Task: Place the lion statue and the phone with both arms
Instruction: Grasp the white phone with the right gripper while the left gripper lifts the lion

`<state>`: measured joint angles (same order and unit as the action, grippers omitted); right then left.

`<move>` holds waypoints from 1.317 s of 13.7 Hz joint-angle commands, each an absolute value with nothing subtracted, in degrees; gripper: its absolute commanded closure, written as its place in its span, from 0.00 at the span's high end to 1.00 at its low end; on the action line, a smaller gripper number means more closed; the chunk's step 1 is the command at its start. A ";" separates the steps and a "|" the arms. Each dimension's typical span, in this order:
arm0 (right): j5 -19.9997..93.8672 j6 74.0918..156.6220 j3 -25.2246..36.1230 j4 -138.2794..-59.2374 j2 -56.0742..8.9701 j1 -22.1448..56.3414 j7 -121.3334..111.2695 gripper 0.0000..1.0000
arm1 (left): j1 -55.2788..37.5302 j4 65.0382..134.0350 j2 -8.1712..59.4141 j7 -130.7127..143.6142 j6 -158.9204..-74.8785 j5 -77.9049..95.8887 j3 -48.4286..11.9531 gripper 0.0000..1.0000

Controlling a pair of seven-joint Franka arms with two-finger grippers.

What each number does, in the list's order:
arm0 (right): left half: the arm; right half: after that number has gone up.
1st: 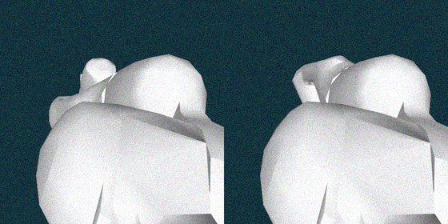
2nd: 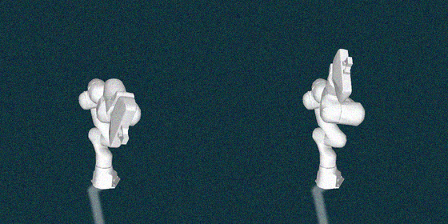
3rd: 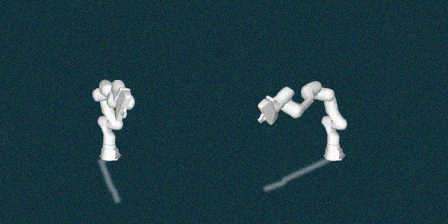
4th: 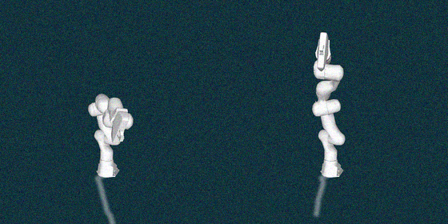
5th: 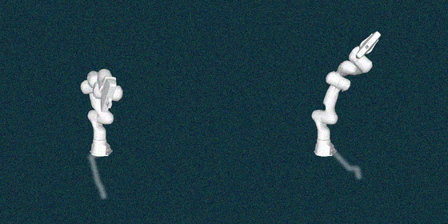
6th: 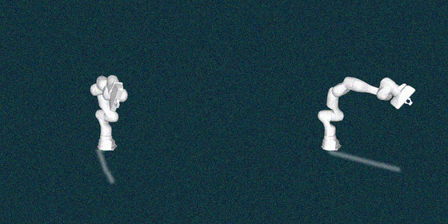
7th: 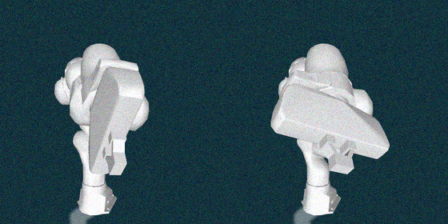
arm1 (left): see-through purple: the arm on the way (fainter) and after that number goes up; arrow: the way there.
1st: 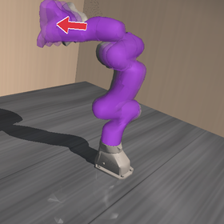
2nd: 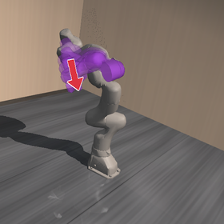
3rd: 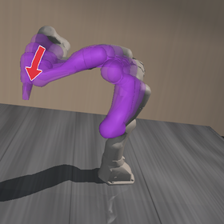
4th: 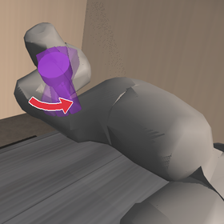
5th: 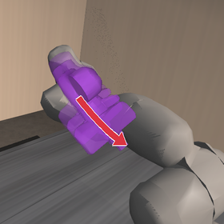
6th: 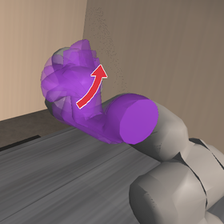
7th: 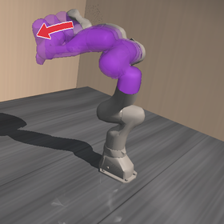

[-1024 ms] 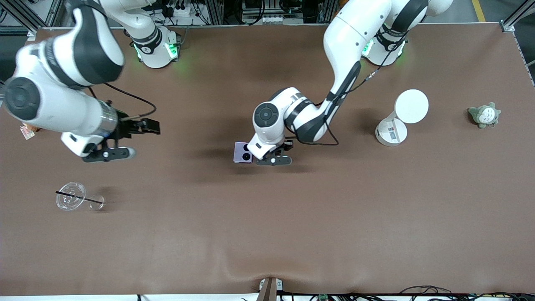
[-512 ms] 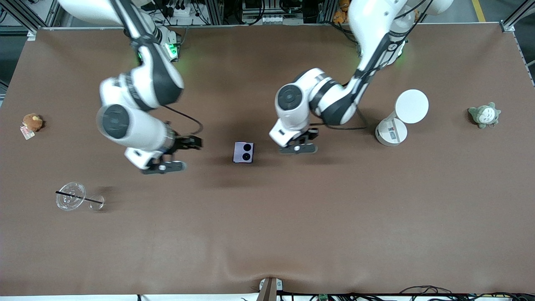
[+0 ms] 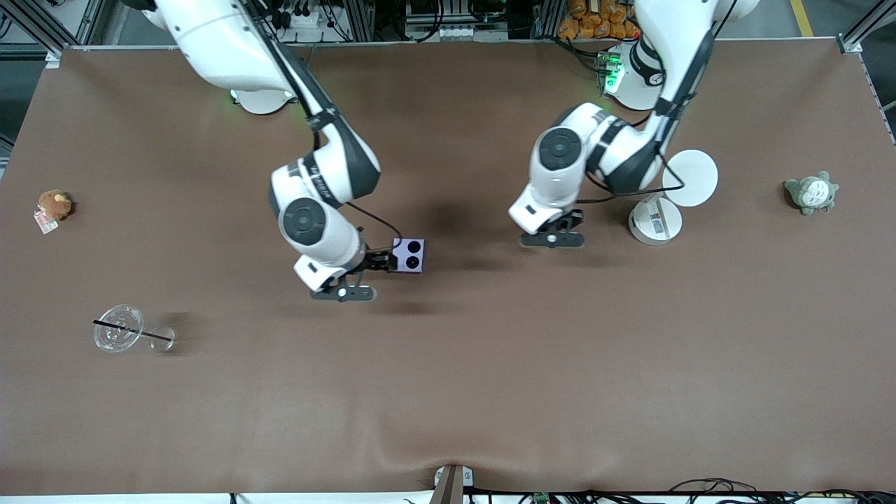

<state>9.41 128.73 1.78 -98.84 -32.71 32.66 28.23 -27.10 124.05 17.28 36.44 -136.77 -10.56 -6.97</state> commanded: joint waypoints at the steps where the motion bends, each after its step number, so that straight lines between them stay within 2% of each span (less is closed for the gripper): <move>1: 5.82 131.04 2.46 -97.47 -35.32 35.77 34.96 1.00 | -23.22 131.82 12.14 31.49 -139.74 -11.95 -7.47 0.00; 4: 4.83 132.19 2.55 -97.47 -37.17 38.23 39.02 1.00 | -18.21 136.22 9.50 23.93 -141.58 -12.22 -7.47 0.00; 7: 4.75 132.89 2.46 -97.47 -38.23 39.11 39.29 1.00 | -15.29 139.48 10.01 19.87 -147.29 -12.22 -7.56 0.00; 14: 4.83 135.61 2.46 -97.47 -39.90 40.16 42.18 1.00 | -11.79 140.36 12.39 19.69 -148.97 -16.69 -7.65 0.00; 15: 4.83 135.70 2.46 -97.47 -39.99 40.60 42.80 1.00 | -11.60 140.36 12.74 19.60 -149.06 -16.70 -7.65 0.01; 17: 4.75 135.70 2.46 -97.47 -40.17 40.87 43.15 1.00 | -11.69 139.93 13.44 20.38 -148.97 -16.61 -7.73 0.18; 18: 4.75 135.70 2.46 -97.47 -40.25 40.87 43.15 1.00 | -12.21 139.66 13.80 21.00 -148.97 -16.61 -7.73 0.18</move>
<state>5.54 135.48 1.83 -98.62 -39.40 39.89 41.41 -12.11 139.74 12.91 19.51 -147.71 -15.42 -7.29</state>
